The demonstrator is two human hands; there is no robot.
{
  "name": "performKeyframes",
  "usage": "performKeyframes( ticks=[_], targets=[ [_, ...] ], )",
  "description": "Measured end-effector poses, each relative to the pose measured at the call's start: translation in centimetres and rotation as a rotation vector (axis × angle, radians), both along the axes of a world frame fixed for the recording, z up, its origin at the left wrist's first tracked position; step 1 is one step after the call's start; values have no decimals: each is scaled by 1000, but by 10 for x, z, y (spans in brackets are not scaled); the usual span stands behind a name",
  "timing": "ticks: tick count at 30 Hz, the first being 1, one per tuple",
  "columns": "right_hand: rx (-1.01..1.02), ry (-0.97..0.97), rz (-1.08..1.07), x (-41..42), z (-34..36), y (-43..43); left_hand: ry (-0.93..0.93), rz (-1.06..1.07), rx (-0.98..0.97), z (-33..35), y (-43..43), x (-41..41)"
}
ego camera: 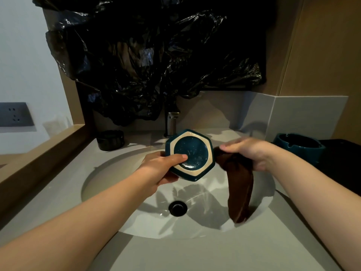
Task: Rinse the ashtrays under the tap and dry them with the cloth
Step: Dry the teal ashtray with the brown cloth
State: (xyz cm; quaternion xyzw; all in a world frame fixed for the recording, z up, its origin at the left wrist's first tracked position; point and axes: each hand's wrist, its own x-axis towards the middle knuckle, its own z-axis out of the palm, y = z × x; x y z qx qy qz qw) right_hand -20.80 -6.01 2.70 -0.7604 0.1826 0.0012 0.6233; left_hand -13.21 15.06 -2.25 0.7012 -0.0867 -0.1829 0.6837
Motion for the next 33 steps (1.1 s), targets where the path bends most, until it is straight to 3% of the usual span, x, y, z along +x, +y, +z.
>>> performKeyframes(
  ticks=[3,6,10,12,16,18,24,27,30,33],
  targets=[
    [-360,-302,-165,1,6,3,-41,-3,133,-2,1,2],
    [-702,-657,-10,-4,6,28,-86,-72,247,-3,-2,-2],
    [-1075,-684,299,-1,-8,51,-114,-148,325,-2,-4,-8],
    [-1072,-647,320,4,-11,49,-123,-137,340,-2,-3,-6],
    [-761,-519,213,3,-9,33,-114,-135,352,-2,-2,-5],
    [-698,-508,171,1,-7,27,-106,-146,353,-2,-3,-6],
    [-1047,-595,267,3,-11,51,-95,-175,372,-2,-3,-6],
    [-1055,-581,260,4,-10,50,-87,-157,352,-3,-2,-4],
    [-1104,-407,201,0,-8,36,-77,-119,363,-5,0,1],
    [-1018,-344,112,-4,-7,32,-56,-100,367,-4,1,4]
  ],
)
